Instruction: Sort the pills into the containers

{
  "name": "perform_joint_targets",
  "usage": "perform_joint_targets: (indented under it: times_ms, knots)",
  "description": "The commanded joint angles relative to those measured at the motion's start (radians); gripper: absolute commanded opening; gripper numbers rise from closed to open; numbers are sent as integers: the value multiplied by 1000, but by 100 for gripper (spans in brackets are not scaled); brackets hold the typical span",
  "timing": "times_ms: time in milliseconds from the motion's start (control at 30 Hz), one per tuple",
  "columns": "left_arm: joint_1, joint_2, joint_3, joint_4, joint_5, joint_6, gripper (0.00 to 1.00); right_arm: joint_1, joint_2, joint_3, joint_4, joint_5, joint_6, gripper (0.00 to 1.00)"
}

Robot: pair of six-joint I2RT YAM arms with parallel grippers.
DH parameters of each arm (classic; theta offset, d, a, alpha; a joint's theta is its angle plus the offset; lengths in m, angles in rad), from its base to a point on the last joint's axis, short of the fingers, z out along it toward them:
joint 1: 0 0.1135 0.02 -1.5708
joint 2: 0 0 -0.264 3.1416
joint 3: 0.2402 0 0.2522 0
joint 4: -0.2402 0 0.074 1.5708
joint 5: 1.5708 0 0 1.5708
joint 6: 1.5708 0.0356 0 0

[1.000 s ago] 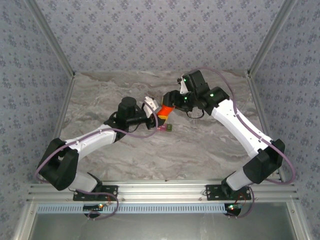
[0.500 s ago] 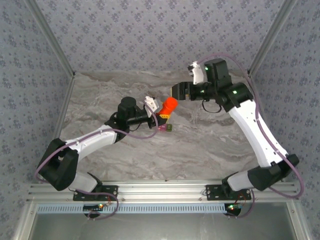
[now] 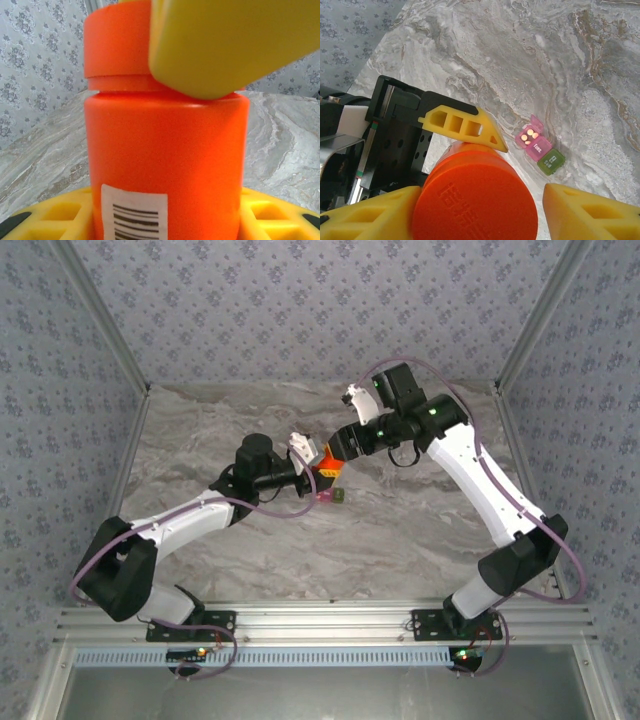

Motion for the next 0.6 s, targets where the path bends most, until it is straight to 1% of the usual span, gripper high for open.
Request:
perform_joint_targets:
  times_ms: [0,300,367,500,567]
  knots:
    - [-3,-29,34,52,25,17,0,-4,-20,12,-33,-8,-19,69]
    - [-3,-29,34,56,26,13,0,-52,-58,-30,27,-104,39,67]
    - [-3,-28,35,54,26,14,0,-53,-59,-33,25,-106,40,67]
    - [-3,-28,36,54,26,14,0,-52,-58,-39,15,-112,36,62]
    - [-3,-28,36,54,26,14,0,-51,-54,-39,3,-112,31,62]
